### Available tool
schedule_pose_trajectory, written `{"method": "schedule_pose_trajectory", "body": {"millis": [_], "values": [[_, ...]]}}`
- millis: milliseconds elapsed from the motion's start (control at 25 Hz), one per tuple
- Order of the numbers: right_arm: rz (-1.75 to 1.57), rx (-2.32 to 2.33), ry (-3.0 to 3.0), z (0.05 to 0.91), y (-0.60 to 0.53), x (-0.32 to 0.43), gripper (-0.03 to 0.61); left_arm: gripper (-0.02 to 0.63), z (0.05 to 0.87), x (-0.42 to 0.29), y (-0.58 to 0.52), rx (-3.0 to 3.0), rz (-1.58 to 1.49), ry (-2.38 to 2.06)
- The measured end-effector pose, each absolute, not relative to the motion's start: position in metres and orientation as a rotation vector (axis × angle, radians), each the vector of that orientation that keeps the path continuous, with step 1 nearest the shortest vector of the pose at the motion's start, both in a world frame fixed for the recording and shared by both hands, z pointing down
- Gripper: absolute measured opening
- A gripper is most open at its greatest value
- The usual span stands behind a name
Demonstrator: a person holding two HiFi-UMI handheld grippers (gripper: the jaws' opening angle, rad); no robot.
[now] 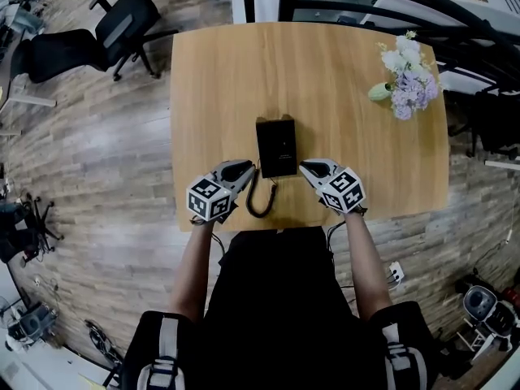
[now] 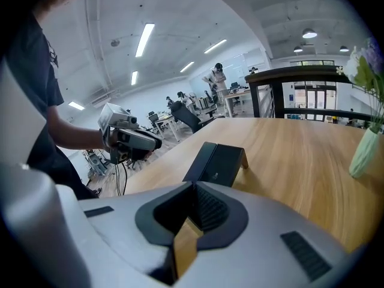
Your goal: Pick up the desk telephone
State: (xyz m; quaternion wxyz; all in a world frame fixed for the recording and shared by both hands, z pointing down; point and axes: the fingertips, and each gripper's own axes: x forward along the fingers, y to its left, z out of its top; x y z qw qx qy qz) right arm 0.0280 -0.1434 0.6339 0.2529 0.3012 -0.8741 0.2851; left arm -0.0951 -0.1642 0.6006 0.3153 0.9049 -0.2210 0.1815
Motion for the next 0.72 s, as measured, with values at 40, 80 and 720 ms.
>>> {"method": "schedule_pose_trajectory", "body": {"millis": [40,80,720], "values": [[0.780,0.813,-2.376,0.637,-0.145,0.028,0.025,0.023,0.604,-0.094,-0.166,2.378,0.483,-0.579],[0.786,0.808,-2.376,0.640,-0.146,0.028,0.025,0.023,0.608,-0.093,-0.167,2.371,0.489,-0.576],[0.981,0.752,-2.347,0.689,-0.150,0.030,0.130,0.111,0.681,-0.089,-0.168,2.237,0.574,-0.590]]}}
